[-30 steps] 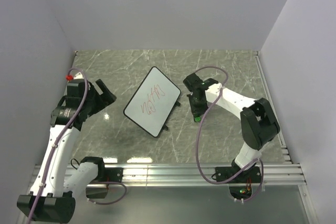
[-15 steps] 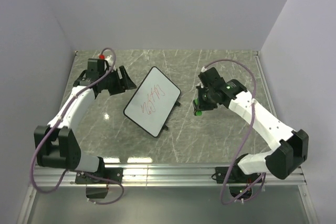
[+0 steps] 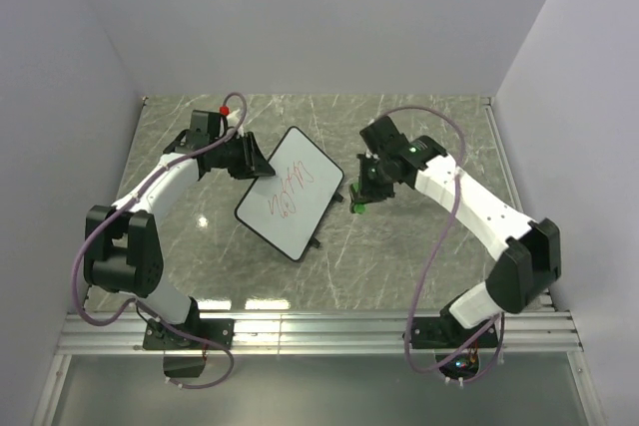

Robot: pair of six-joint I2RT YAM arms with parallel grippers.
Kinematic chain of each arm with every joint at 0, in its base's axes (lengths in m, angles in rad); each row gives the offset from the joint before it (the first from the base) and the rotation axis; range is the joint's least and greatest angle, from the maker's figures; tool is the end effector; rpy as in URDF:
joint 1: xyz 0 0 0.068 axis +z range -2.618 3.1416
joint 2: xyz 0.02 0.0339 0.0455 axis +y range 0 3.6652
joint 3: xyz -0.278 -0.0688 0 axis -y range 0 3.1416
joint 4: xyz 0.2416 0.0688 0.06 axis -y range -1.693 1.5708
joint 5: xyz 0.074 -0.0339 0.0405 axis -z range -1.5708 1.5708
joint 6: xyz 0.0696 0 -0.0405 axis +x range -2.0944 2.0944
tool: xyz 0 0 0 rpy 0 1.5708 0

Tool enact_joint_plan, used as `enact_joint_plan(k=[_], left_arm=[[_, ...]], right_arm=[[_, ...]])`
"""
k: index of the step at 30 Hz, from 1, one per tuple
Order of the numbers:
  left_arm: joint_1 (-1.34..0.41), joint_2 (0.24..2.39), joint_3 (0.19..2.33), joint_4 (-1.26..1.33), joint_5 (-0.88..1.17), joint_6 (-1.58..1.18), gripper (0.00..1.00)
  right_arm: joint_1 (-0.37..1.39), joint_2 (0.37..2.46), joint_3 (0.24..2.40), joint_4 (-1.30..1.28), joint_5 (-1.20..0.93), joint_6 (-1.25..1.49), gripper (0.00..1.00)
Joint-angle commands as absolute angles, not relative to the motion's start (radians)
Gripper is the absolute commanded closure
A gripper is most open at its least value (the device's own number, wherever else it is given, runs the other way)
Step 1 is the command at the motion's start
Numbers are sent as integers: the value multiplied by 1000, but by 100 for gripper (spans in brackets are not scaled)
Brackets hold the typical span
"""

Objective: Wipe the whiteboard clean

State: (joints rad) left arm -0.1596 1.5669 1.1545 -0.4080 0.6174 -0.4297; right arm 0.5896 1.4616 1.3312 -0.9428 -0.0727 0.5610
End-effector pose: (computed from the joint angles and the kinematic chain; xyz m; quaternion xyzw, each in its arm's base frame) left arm 0.3426 -0.0960 0.2540 -0.0090 0.8934 -0.3719 0.2520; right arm 0.2511 0.1741 0.2919 -0.0228 0.9683 0.1634 0.1873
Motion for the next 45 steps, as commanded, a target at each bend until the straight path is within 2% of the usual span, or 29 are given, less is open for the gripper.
enact_joint_plan(k=[1,3,4,7,19,27,34,39,45], left_arm=[[-173,1566,1178,-379,637,-407,67],[-173,1568,1177,-393,614,-413,78],[-173,1566,1175,-396,595,-416,89],[-175,1549,1155,-400,563,-426,100],[-189,1502,1071,-431,462,-428,100],[-193,1482,1062,-440,442,-428,100],[-201,1489,1069,-452,428,-420,100],[-206,1502,1085,-462,416,-416,100],[-207,1509,1091,-457,403,-411,100]], right_arm=[[614,1547,1452,-899,-87,577,100],[629,1595,1526,-894,-100,581,100],[633,1641,1551,-881,-121,584,100],[649,1739,1650,-815,-210,613,100],[713,2167,2121,-703,-324,810,100],[715,2172,1968,-647,-270,853,100],[690,2120,1639,-572,-247,838,100],[689,2143,1606,-718,-153,789,100],[689,2128,1555,-773,-112,765,100]])
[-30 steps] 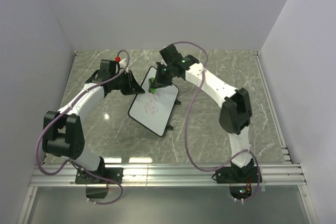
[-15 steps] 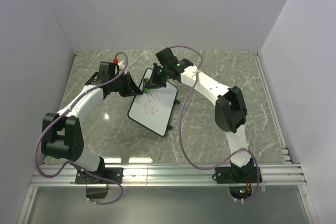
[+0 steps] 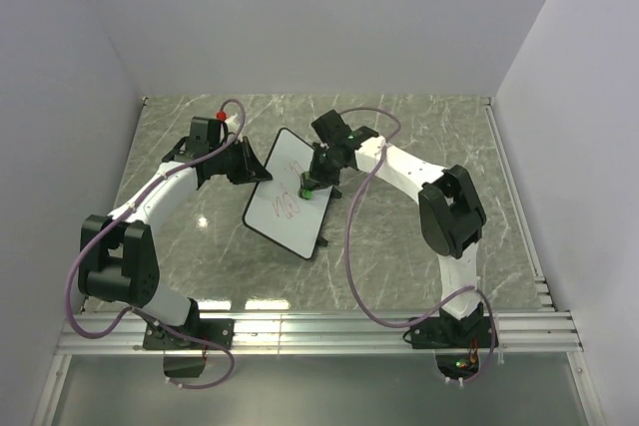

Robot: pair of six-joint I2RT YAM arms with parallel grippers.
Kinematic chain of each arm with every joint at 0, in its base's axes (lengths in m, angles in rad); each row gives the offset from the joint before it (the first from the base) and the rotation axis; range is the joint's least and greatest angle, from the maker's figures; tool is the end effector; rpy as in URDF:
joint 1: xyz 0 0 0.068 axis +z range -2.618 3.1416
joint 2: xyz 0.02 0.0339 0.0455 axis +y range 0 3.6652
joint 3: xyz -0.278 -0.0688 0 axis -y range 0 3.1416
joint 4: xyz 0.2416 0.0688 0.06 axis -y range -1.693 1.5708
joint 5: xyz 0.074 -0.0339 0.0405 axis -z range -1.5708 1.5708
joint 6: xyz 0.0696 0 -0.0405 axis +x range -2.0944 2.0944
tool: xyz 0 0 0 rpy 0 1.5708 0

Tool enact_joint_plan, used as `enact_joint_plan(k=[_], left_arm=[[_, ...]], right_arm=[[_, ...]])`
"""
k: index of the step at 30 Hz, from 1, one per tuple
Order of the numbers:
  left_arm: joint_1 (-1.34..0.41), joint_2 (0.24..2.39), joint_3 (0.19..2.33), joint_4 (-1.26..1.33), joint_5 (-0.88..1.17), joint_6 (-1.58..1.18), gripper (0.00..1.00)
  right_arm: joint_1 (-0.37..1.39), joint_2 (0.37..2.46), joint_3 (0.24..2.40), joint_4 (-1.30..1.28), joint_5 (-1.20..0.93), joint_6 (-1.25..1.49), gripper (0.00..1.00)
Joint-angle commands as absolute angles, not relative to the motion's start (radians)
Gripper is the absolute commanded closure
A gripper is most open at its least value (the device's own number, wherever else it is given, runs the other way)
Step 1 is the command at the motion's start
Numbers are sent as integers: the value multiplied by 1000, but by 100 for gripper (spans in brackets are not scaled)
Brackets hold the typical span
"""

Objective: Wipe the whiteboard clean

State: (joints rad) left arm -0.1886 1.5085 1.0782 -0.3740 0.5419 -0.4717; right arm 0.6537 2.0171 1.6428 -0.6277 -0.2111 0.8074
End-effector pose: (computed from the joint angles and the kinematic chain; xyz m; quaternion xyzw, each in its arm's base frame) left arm 0.3272 -0.0990 0.2485 -0.0270 0.8988 -0.3516 0.2604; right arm 0.3589 0.2933 0.2121 0.0438 0.9539 0.2615 0.1403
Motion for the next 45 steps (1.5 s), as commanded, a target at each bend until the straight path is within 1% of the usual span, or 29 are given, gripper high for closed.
enact_joint_plan(k=[1,6,11,12,17,21,25,27,32,33,37,40,45], left_arm=[[-209,1511,1094,-460,403,-408,100],[-216,1512,1097,-465,387,-399,100],[-242,1520,1106,-471,364,-384,100],[-248,1523,1106,-474,359,-380,100],[-264,1534,1115,-480,353,-373,100],[-276,1534,1114,-483,348,-367,100],[-281,1529,1114,-486,339,-364,100],[-281,1526,1115,-491,334,-362,100],[-282,1519,1112,-492,334,-360,100],[-282,1517,1109,-492,334,-360,100],[-284,1516,1112,-492,328,-359,100],[-284,1519,1120,-495,327,-356,100],[-287,1520,1118,-494,324,-354,100]], right_arm=[[687,2132,1558,-782,-110,767,100],[690,2141,1640,-837,-118,770,100],[695,2146,1879,-828,-190,782,100],[696,2151,1957,-822,-199,798,100],[698,2233,2198,-825,-261,837,100],[698,2275,2250,-795,-304,867,100],[696,2295,2237,-795,-304,868,100],[689,2290,2189,-810,-282,854,100],[621,2209,1933,-759,-247,845,100],[606,2200,1909,-765,-232,842,100],[560,2220,1867,-893,-99,795,100],[552,2236,1813,-949,-48,740,100],[561,2203,1746,-910,-67,736,100]])
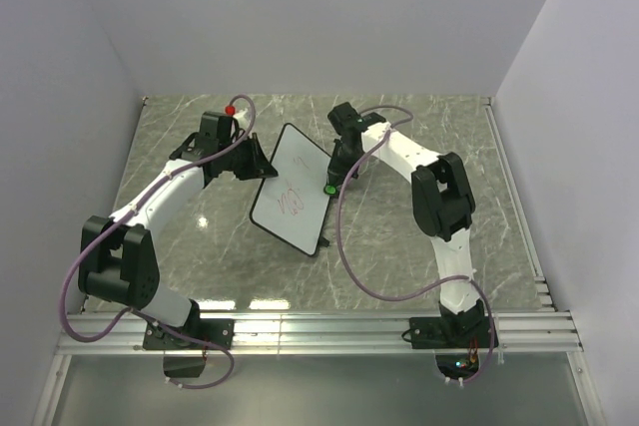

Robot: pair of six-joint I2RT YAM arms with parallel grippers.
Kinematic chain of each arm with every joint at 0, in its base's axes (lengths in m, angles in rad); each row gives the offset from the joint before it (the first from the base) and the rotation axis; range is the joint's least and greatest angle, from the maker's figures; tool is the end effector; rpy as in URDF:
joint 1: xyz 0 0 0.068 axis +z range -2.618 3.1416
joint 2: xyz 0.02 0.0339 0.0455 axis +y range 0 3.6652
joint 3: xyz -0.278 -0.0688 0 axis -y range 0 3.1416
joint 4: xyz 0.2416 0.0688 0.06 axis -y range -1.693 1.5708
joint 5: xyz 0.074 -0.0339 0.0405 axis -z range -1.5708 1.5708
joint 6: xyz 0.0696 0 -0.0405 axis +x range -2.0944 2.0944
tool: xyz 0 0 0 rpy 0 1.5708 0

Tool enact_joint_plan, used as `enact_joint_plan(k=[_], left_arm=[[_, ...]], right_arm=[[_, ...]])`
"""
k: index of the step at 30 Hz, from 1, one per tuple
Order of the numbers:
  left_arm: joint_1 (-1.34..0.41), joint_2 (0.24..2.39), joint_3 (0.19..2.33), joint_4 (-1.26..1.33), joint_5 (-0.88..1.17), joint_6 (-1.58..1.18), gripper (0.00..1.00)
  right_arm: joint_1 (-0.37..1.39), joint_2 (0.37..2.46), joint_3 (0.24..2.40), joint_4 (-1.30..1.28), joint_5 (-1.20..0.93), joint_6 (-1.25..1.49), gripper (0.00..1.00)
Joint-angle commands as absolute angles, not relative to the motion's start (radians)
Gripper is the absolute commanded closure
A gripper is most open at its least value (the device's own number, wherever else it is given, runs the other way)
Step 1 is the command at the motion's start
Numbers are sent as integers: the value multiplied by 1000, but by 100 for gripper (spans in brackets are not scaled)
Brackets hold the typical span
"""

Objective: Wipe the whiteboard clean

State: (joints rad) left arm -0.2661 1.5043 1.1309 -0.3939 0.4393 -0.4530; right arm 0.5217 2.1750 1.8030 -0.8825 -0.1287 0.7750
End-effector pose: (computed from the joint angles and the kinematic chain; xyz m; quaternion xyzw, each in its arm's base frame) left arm 0.3270 -0.1198 0.2635 0.0010 0.9023 -0.3220 0.2867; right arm 0.4024 0.2416 0.1744 0.1144 0.9789 0.1455 0.0869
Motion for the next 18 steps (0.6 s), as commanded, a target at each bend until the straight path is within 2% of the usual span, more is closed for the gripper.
enact_joint_plan(k=[1,8,13,18], left_arm=[[-288,1520,1118,-492,321,-354,100],[-311,1525,1120,-495,298,-345,100],[-342,1529,1120,-502,265,-334,100],[-359,1520,1115,-503,255,-333,100]], right_arm=[[566,2203,1755,-908,-74,738,100],[606,2250,2104,-985,-130,770,100],[629,2279,2305,-948,-228,844,100],[652,2310,2373,-936,-267,850,100]])
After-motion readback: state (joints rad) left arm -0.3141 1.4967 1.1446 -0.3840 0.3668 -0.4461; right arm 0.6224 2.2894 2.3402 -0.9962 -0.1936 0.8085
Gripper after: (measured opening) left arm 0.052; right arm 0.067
